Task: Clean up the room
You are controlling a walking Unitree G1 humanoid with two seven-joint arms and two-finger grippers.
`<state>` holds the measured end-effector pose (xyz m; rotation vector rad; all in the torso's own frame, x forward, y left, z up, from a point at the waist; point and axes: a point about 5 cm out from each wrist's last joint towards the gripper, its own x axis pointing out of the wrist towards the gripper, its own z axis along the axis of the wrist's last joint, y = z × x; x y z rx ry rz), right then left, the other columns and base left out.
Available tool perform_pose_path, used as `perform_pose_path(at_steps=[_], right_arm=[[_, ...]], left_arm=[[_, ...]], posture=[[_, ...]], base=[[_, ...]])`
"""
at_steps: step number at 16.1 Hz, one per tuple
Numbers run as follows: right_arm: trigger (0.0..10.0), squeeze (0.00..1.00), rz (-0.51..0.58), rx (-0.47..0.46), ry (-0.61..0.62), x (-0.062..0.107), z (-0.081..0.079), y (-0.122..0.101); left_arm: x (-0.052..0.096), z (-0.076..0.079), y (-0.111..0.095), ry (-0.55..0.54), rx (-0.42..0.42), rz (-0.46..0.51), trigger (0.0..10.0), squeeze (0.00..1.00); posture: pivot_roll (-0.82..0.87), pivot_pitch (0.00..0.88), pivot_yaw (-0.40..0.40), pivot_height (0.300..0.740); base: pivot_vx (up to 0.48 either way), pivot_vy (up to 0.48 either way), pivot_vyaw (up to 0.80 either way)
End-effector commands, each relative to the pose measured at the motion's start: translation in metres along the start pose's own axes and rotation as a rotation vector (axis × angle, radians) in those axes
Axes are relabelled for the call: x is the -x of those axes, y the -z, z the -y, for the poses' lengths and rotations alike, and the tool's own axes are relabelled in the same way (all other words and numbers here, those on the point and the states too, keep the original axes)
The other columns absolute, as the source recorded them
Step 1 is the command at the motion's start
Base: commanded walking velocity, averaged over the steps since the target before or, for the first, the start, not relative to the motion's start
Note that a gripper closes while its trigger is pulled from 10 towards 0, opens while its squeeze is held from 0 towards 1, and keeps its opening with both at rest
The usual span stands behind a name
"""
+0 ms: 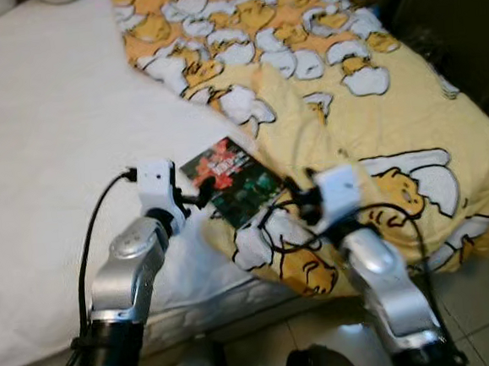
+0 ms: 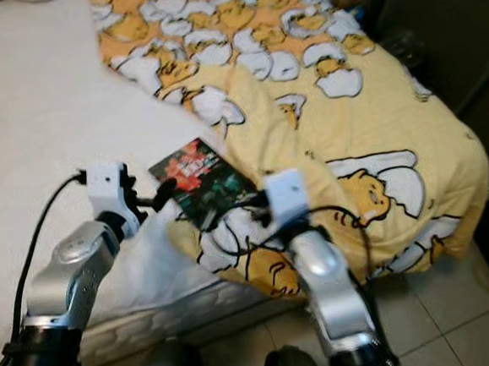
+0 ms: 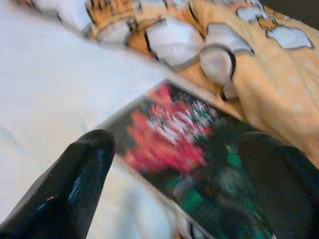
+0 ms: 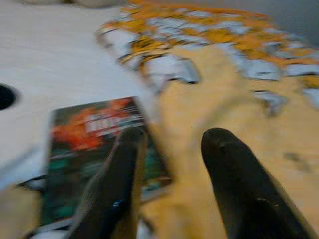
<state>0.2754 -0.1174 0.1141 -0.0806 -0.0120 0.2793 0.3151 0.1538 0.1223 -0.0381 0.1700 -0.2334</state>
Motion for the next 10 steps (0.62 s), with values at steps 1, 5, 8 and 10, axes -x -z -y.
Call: perform_pose_path(at_steps=[1,5,8,10], right_arm=[[10.0,1.0,0.042,-0.011,0.092,0.01,0.014,-0.002],[10.0,1.0,0.039,-0.047,0.223,0.018,0.031,0.011],[10.0,1.0,0.076,-0.061,0.214,0.01,0.029,0.005],[10.0,1.0,0.081,-0.17,0.234,0.008,0.031,0.004]], left_arm=[[0.007,-0.014,-0.009,-0.104,-0.09,0.066,10.0,0.0],[0.02,-0.018,-0.004,-0.246,-0.097,0.122,10.0,0.0],[0.013,-0.005,-0.002,-0.202,-0.106,0.124,10.0,0.0],[0.025,-0.001,-0.004,-0.17,-0.136,0.155,10.0,0.0]], posture=[[0.04,0.027,-0.012,0.71],[0.05,0.0,-0.024,0.71],[0.06,0.0,-0.026,0.71],[0.06,0.0,-0.025,0.71]], base=[[0.0,0.0,0.0],[0.0,0.0,0.0],[0.0,0.0,0.0],[0.0,0.0,0.0]])
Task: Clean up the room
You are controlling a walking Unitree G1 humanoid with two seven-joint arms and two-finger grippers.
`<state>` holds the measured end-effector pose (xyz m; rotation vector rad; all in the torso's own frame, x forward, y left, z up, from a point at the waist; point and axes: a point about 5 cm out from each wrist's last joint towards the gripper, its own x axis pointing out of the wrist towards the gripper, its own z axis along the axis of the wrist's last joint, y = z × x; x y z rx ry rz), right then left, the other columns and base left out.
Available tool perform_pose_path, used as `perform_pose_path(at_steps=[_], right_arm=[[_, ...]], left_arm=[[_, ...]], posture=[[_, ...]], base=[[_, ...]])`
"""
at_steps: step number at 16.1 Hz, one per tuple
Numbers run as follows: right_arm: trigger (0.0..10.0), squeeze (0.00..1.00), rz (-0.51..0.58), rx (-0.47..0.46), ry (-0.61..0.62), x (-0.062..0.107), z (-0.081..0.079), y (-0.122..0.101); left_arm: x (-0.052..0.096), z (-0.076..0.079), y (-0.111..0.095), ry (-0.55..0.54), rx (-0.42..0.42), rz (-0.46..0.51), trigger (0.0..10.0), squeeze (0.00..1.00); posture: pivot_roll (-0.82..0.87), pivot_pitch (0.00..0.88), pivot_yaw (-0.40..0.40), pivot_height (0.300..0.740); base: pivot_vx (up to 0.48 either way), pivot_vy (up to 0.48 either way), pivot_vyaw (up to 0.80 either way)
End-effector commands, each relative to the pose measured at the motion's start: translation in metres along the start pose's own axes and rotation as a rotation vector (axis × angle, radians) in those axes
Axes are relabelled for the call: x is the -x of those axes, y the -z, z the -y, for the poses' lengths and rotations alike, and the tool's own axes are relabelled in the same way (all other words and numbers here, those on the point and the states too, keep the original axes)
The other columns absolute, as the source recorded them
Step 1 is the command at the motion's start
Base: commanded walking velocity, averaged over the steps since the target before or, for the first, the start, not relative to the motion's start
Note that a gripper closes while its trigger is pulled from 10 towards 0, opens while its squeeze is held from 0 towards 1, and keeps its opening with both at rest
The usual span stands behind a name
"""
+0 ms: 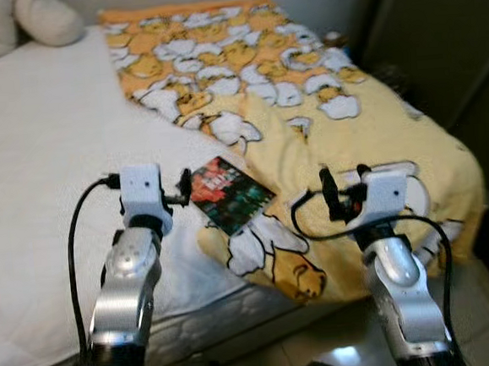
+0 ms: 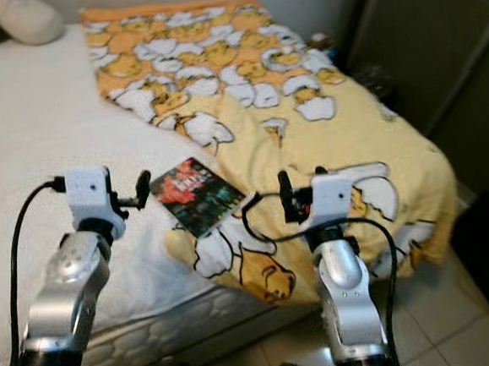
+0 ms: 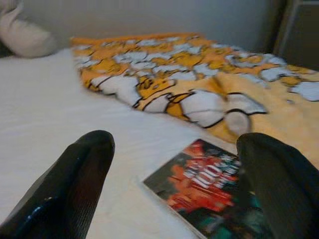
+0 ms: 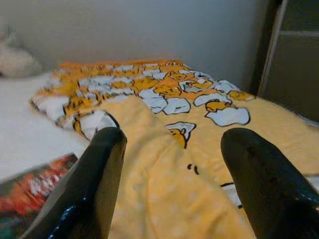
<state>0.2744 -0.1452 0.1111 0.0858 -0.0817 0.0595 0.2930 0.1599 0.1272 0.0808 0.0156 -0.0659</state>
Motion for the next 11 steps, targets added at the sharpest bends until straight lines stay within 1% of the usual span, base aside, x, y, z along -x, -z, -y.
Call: perform_pose_path(at_steps=[1,2,3,4,5,6,8,9,11], right_arm=[[10.0,1.0,-0.012,-0.043,0.012,-0.003,0.006,0.0],[10.0,1.0,-0.015,-0.029,-0.005,-0.005,0.006,0.0],[10.0,0.22,-0.017,-0.018,-0.016,-0.007,0.006,-0.001],[10.0,0.0,-0.007,-0.005,-0.015,-0.012,0.006,-0.003],[10.0,0.0,0.003,0.012,-0.03,-0.018,0.004,-0.006],[10.0,0.0,0.016,0.003,-0.044,-0.022,0.003,-0.009],[10.0,0.0,0.025,0.002,-0.036,-0.025,0.005,-0.014],[10.0,0.0,0.014,0.008,-0.048,-0.025,0.003,-0.012],[10.0,0.0,-0.011,0.019,-0.076,-0.024,-0.005,-0.005]], left_arm=[[0.007,0.0,0.0,0.012,-0.02,0.005,10.0,0.0],[0.012,0.002,-0.001,0.016,-0.008,0.006,10.0,0.0],[0.013,0.004,-0.005,0.016,-0.001,0.018,10.0,0.0],[0.01,0.008,-0.007,0.008,-0.002,0.021,10.0,0.0],[0.007,0.013,-0.008,0.014,0.009,0.023,10.0,0.0],[0.006,0.015,-0.006,0.017,0.018,0.016,10.0,0.0],[0.008,0.016,0.0,0.017,0.027,-0.012,10.0,0.0],[0.005,0.017,0.001,0.029,0.012,-0.022,10.0,0.0],[-0.003,0.012,0.004,0.02,0.015,-0.052,10.0,0.0]], posture=[[0.07,0.0,-0.021,0.71],[0.07,0.0,-0.019,0.71],[0.07,0.0,-0.016,0.71],[0.07,0.0,-0.013,0.71],[0.06,0.0,-0.008,0.71],[0.05,0.0,-0.002,0.71],[0.05,0.0,-0.01,0.71],[0.06,0.0,-0.023,0.71],[0.07,0.0,-0.036,0.71]], base=[[0.0,0.0,0.0],[0.0,0.0,0.0],[0.0,0.0,0.0],[0.0,-0.48,0.0],[0.0,-0.48,0.0],[0.0,-0.48,0.46],[0.0,-0.474,0.72],[0.0,-0.304,0.71],[0.0,0.0,0.65]])
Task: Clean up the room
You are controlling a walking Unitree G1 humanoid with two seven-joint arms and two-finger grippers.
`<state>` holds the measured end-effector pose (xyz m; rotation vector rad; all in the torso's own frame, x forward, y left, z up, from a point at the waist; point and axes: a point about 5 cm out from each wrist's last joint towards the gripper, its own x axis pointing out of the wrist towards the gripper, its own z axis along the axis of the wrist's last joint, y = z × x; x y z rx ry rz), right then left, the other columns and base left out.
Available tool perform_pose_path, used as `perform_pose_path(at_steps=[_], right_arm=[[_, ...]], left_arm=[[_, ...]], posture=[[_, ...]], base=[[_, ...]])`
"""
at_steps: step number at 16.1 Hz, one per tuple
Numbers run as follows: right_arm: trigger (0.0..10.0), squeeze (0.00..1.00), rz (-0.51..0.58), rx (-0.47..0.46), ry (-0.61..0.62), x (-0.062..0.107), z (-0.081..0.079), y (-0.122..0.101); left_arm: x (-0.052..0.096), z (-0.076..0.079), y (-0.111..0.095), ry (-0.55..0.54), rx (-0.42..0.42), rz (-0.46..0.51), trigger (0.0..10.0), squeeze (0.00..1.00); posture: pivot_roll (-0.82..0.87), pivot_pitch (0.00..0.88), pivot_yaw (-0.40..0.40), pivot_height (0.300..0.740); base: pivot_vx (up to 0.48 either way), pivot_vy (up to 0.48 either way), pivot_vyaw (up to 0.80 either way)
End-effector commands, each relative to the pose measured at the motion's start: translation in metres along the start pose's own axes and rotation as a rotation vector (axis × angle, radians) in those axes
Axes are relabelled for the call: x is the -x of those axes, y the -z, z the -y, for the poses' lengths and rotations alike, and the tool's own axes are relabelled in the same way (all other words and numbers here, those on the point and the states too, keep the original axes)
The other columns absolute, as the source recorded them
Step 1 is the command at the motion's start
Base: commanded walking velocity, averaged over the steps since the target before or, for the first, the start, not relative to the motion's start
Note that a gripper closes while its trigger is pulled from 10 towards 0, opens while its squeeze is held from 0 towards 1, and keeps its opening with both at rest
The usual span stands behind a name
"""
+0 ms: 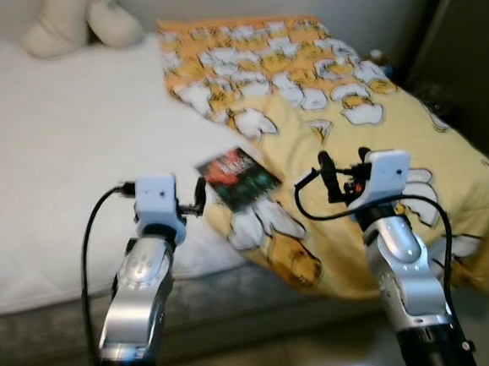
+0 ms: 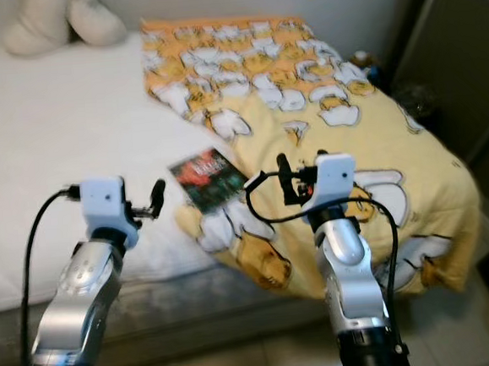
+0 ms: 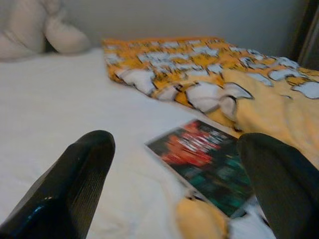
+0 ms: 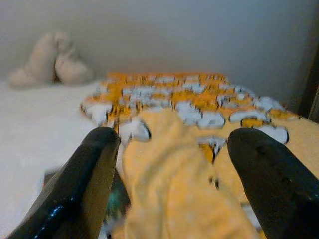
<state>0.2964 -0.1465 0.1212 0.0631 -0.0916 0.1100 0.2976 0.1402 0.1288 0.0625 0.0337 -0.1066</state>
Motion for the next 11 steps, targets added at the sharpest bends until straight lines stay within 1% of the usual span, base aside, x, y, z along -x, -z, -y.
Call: perform_pose_path(at_steps=[1,3,4,5,7,8,10,11], right_arm=[[10.0,0.0,-0.029,0.005,-0.032,-0.0016,-0.0092,0.0054],[10.0,0.0,-0.034,-0.001,-0.037,-0.0025,-0.011,0.007],[10.0,0.0,-0.026,0.015,-0.061,-0.0048,-0.0144,0.0054],[10.0,0.0,-0.025,0.013,-0.062,-0.0055,-0.0152,0.0051],[10.0,0.0,-0.027,0.02,-0.066,-0.0072,-0.0161,0.0054],[10.0,0.0,-0.034,0.023,-0.057,-0.007,-0.0161,0.0074],[10.0,0.0,-0.045,0.03,-0.041,-0.0051,-0.0143,0.01],[10.0,0.0,-0.042,0.026,-0.042,-0.0035,-0.0149,0.0107]], left_arm=[[-0.0012,-0.0079,0.0064,-0.025,-0.003,-0.036,10.0,0.0],[-0.0061,-0.0075,0.0038,-0.03,0.018,-0.025,10.0,0.0],[-0.0075,-0.0036,0.0,-0.008,0.021,0.001,10.0,0.0],[-0.0081,-0.003,-0.001,-0.003,0.025,0.01,10.0,0.0],[-0.0097,-0.0006,-0.0026,-0.003,0.028,0.017,10.0,0.0],[-0.0099,-0.0004,-0.0019,-0.005,0.027,0.019,10.0,0.0],[-0.01,-0.002,0.0001,-0.017,0.006,0.013,10.0,0.0],[-0.011,-0.0013,-0.0012,0.006,-0.006,0.017,10.0,0.0]], posture=[[0.07,0.0,-0.036,0.71],[0.07,0.0,-0.036,0.71],[0.06,0.0,-0.033,0.71],[0.06,0.0,-0.032,0.71],[0.05,0.0,-0.029,0.71],[0.05,0.0,-0.026,0.71],[0.05,0.0,-0.02,0.71],[0.04,0.0,-0.013,0.71]], base=[[0.0,0.0,0.0],[0.0,0.0,0.0],[0.0,0.0,0.71],[0.0,0.0,0.71],[0.326,-0.349,0.62],[0.345,-0.33,0.0],[0.0,0.0,0.0],[0.0,0.0,0.0]])
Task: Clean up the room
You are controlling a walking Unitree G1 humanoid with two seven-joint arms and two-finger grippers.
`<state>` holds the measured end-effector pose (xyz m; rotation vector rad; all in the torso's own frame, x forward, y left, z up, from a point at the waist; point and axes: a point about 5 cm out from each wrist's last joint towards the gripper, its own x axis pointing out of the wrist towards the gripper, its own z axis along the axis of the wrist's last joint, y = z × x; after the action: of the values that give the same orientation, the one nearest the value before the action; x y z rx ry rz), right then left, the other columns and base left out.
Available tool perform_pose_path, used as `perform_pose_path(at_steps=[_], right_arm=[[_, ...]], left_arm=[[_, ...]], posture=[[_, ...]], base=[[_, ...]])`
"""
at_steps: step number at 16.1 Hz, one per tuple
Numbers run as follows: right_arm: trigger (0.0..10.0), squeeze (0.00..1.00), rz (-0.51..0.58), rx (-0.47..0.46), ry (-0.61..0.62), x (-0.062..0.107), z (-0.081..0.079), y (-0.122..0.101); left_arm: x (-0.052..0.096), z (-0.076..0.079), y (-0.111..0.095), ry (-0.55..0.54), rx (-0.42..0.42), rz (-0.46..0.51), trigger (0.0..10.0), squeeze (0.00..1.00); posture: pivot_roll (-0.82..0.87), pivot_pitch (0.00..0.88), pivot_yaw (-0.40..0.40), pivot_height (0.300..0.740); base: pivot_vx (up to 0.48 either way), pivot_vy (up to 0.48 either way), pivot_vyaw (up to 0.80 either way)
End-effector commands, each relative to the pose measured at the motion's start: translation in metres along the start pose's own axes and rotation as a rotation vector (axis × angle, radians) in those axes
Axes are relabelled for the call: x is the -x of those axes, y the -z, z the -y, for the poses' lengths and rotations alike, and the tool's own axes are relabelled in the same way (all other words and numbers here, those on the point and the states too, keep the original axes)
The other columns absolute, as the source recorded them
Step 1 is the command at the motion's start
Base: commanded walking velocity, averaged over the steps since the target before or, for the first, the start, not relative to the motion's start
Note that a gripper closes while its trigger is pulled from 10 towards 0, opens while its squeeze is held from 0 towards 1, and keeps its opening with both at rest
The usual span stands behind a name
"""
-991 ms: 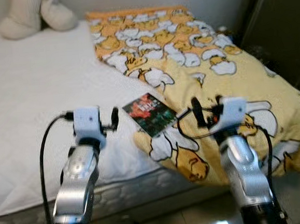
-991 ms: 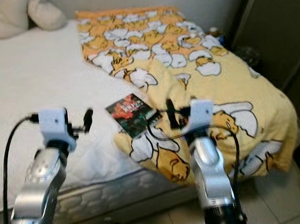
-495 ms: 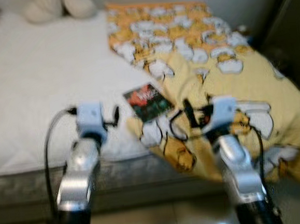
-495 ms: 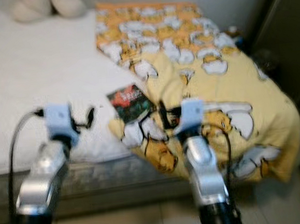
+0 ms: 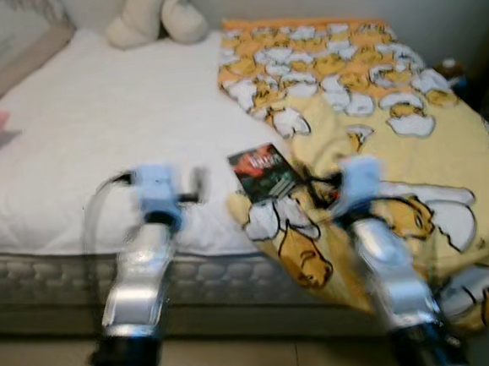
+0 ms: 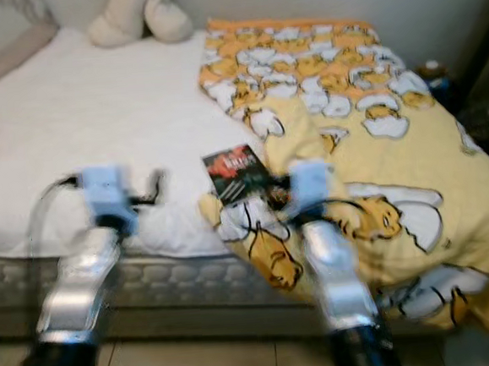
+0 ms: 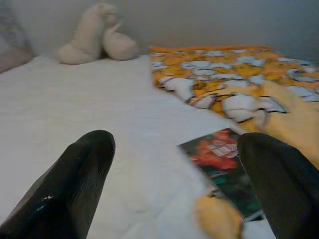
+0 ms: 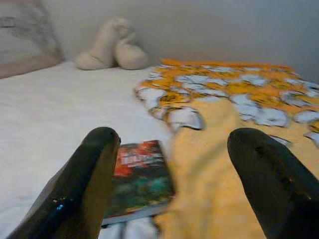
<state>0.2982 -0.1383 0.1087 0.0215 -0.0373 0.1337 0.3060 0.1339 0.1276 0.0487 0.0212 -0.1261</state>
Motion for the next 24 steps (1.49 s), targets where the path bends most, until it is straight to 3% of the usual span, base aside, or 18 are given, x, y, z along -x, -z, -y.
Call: perform_pose_path(at_steps=[1,3,9,12,15,16,19,20,22,24], right_arm=[[10.0,0.0,0.017,-0.009,-0.021,-0.001,-0.009,-0.002],[10.0,0.0,0.024,0.003,-0.025,-0.001,-0.011,-0.001],[10.0,0.0,0.001,-0.036,0.015,0.002,-0.01,0.009],[10.0,0.0,0.009,-0.031,0.01,-0.001,-0.01,0.01],[10.0,0.0,0.017,-0.026,-0.012,-0.002,-0.013,0.008],[10.0,0.0,0.023,-0.024,-0.018,-0.002,-0.014,0.007],[10.0,0.0,0.025,-0.023,-0.021,0.0,-0.012,0.007],[10.0,0.0,0.021,-0.025,-0.022,0.004,-0.012,0.008],[10.0,0.0,0.013,-0.03,-0.021,0.009,-0.013,0.009],[10.0,0.0,0.003,-0.031,-0.024,0.02,-0.016,0.01]], left_arm=[[-0.002,-0.006,-0.004,0.005,-0.012,0.016,10.0,0.0],[-0.004,-0.002,-0.014,0.06,-0.021,0.071,10.0,0.0],[-0.007,0.016,-0.021,0.191,-0.033,0.098,10.0,0.0],[-0.007,0.018,-0.018,0.203,-0.043,0.085,10.0,0.0],[-0.004,0.033,-0.015,0.302,-0.065,0.07,10.0,0.0],[-0.008,0.037,-0.008,0.33,-0.067,0.012,10.0,0.0],[-0.029,0.018,-0.003,0.24,0.007,-0.059,10.0,0.0],[-0.046,-0.009,0.009,0.148,0.089,-0.153,10.0,0.0],[-0.053,-0.019,0.014,0.124,0.115,-0.195,10.0,0.0],[-0.061,-0.025,0.015,0.114,0.193,-0.219,10.0,0.0]], posture=[[0.04,0.0,-0.01,0.71],[0.04,0.0,-0.006,0.71],[0.05,0.0,0.002,0.71],[0.06,0.0,-0.001,0.71],[0.06,0.0,-0.007,0.71],[0.06,0.0,-0.01,0.71],[0.04,0.0,-0.006,0.71],[0.04,0.0,-0.005,0.71],[0.03,0.0,-0.004,0.71],[0.0,0.017,0.002,0.71]], base=[[0.0,0.0,0.0],[0.388,0.0,0.0],[0.48,0.0,-0.2],[0.48,0.0,0.0],[0.32,0.0,0.0],[0.0,0.0,0.0],[0.0,0.0,0.0],[0.0,0.0,0.0],[0.0,0.0,0.0],[0.0,0.0,0.0]])
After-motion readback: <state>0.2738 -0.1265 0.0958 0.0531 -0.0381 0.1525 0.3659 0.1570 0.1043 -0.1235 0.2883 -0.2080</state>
